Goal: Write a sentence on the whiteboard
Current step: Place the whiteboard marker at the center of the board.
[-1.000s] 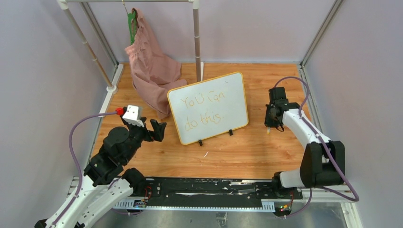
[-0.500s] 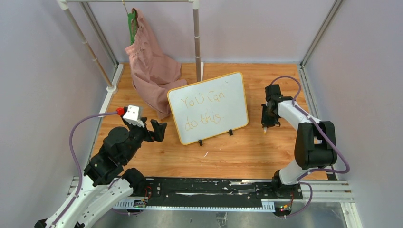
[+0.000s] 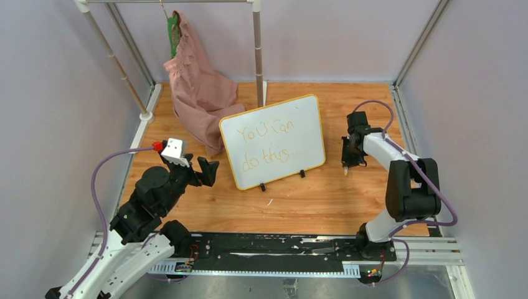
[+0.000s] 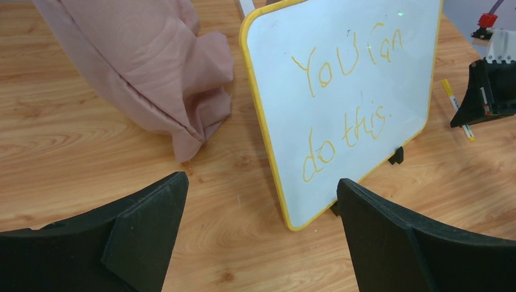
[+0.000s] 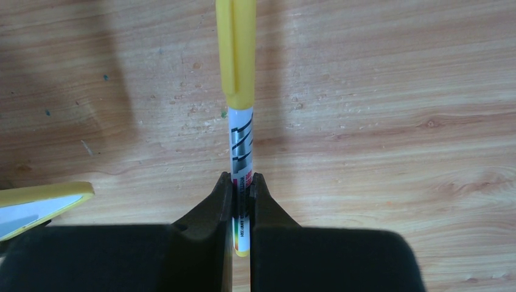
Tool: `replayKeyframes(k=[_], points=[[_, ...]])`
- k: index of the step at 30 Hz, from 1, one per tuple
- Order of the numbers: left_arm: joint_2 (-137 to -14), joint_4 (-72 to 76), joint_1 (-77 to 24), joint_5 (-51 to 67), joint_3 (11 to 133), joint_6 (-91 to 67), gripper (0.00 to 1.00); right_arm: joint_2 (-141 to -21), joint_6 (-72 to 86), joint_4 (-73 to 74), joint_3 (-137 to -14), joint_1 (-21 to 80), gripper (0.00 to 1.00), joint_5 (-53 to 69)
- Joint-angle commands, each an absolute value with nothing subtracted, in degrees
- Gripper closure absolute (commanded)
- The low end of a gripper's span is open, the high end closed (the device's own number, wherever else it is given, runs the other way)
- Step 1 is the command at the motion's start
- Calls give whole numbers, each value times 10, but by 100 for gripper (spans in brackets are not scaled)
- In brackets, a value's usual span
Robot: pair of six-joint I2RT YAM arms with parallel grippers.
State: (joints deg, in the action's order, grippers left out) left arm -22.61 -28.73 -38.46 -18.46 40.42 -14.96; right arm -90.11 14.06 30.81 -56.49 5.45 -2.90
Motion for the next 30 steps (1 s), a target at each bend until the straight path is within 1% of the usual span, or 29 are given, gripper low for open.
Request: replayKeyframes(k=[1, 5, 15, 24, 30], points=[[-223, -269, -391, -190, 399, -141, 2, -921, 135, 308, -565, 46, 99, -22], [-226, -267, -394, -189, 399, -141, 2, -929, 135, 303, -561, 46, 99, -23], [-228, -267, -396, -191, 398, -140, 2, -942, 138, 295, -553, 47, 92, -29], [-230, -266, -398, -192, 398, -140, 2, -947, 136, 296, -554, 47, 91, -33], [-230, -267, -399, -192, 397, -140, 2, -952, 137, 297, -552, 47, 86, -37]])
